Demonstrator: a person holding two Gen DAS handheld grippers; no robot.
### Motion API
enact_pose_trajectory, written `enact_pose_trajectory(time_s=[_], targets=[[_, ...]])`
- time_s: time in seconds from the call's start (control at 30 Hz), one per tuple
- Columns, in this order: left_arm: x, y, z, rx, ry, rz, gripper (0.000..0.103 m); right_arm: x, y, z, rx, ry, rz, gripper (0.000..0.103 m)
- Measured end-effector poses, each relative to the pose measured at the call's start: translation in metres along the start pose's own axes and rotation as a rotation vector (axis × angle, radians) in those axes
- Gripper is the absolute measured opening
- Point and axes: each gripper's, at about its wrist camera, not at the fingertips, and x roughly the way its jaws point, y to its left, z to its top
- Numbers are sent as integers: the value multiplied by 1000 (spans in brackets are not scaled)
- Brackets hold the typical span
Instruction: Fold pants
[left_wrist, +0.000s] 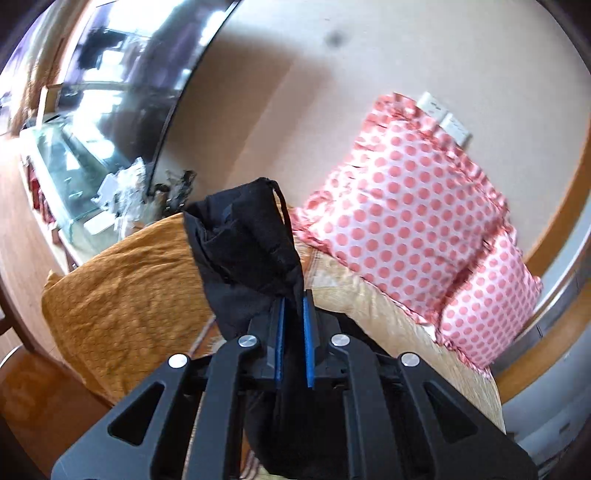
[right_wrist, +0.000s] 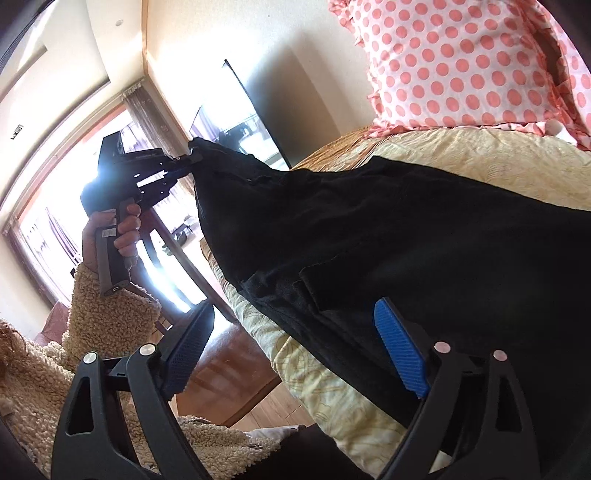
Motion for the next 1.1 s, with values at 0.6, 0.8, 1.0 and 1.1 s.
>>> enact_pose_trajectory(time_s=[0.6,0.8,1.0,1.1], targets=[[98,-76,-61,288,264,170,66,-109,-69,-29,174,-215,-184,95],[138,-108,-74,564,150,488,66,-106,-69,-29,186,-222,-157,95],[202,-138,-108,756,173,651,58,-112,-74,-35,197,-220,-146,95],[217,-142,-120,799,156,728,58,-113,-76,-37,195,-216,-143,95]])
